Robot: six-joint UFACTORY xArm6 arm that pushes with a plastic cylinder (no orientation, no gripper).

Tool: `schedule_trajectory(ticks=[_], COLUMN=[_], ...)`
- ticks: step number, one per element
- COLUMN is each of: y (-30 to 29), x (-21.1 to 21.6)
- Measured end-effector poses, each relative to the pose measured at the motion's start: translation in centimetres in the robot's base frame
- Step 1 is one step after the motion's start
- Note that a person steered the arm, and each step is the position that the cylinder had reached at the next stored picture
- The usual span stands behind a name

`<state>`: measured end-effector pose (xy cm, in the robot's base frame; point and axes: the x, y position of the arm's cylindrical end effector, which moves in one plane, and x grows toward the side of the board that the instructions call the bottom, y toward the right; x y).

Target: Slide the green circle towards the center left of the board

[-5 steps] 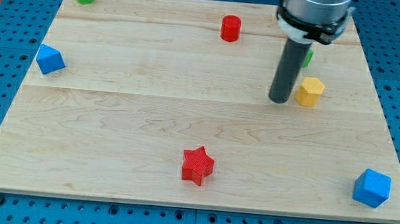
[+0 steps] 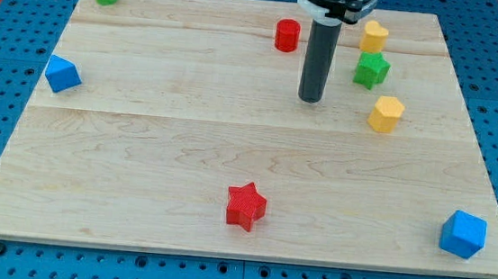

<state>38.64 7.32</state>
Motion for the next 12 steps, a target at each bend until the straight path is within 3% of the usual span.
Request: schedule_trajectory(ticks=[4,7,10,11,12], y=[-8.2,-15.5,-33.9,-37.8,-37.8], x=[-0.3,-12.2,-12.7,-12.7,-14.8])
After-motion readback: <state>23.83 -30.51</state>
